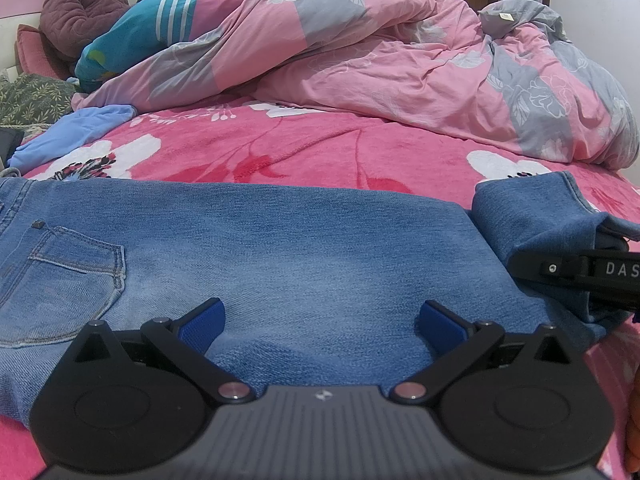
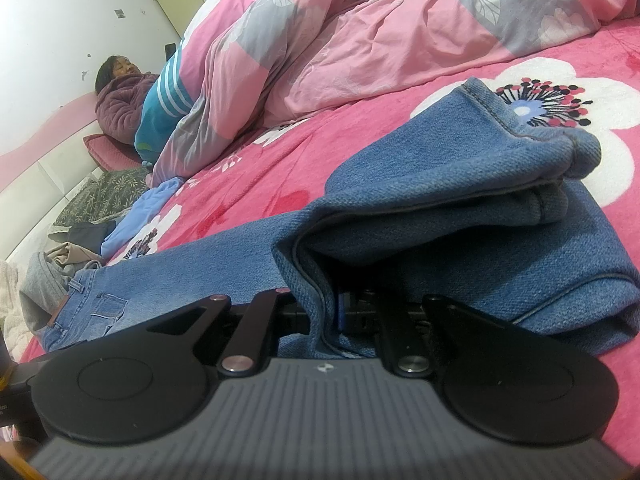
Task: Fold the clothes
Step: 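Hold the folded hem in place with the closed right tool, then lift the gripped leg end and carry it toward the waistband with the right tool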
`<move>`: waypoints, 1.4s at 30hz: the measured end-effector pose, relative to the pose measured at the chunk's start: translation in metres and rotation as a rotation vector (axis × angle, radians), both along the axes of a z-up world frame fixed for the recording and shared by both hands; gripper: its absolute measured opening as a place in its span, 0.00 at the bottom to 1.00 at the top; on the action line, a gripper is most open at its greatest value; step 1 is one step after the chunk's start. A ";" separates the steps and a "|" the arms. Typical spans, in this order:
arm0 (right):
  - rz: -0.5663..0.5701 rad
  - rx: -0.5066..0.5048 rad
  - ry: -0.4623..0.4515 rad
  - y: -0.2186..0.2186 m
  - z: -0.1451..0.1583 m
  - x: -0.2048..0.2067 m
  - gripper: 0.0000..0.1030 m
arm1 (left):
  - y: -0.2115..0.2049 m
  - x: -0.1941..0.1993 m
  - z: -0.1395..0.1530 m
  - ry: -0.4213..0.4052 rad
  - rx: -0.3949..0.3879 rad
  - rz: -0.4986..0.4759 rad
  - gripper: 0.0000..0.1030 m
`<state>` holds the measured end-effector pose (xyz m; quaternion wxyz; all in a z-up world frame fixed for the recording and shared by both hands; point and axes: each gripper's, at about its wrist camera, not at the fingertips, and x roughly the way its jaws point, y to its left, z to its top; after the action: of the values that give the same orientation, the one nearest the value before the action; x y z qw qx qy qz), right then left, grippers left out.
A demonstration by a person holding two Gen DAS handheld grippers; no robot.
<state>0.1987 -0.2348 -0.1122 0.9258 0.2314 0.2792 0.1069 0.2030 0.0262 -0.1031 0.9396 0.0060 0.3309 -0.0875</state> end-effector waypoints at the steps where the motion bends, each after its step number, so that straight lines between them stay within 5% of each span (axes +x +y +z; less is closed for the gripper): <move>1: 0.000 0.000 0.000 0.000 0.000 0.000 0.06 | 0.000 0.000 0.000 0.000 0.000 0.000 1.00; 7: -0.001 0.004 0.000 -0.001 -0.001 0.000 0.06 | 0.002 -0.002 0.002 -0.009 -0.011 -0.006 1.00; 12: 0.012 0.005 0.000 -0.001 0.004 0.000 0.13 | 0.021 -0.007 0.012 -0.024 -0.092 -0.022 1.00; 17: 0.092 -0.063 -0.040 0.012 0.021 -0.013 0.71 | 0.045 -0.019 0.031 -0.098 -0.122 0.017 1.00; 20: 0.079 -0.144 -0.068 0.016 0.029 -0.028 0.82 | 0.058 -0.021 0.038 -0.101 -0.130 0.035 1.00; 23: 0.019 -0.114 -0.067 0.002 0.032 -0.037 0.82 | 0.069 -0.023 0.043 -0.095 -0.121 0.058 1.00; 31: -0.204 0.271 -0.021 -0.055 0.015 -0.028 0.78 | 0.083 -0.023 0.043 -0.069 -0.099 0.105 1.00; 36: -0.333 0.482 0.018 -0.081 0.000 -0.019 0.49 | 0.089 -0.032 0.046 -0.100 -0.091 0.121 1.00; 38: -0.365 0.495 0.037 -0.085 -0.004 -0.019 0.22 | 0.090 -0.037 0.046 -0.107 -0.099 0.125 1.00; 42: -0.355 0.506 0.021 -0.088 -0.001 -0.023 0.08 | 0.090 -0.045 0.040 -0.110 -0.076 0.131 0.98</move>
<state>0.1757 -0.3225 -0.1127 0.8399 0.5010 0.2084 0.0071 0.1582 0.1162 -0.0635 0.9596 -0.0464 0.2750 -0.0380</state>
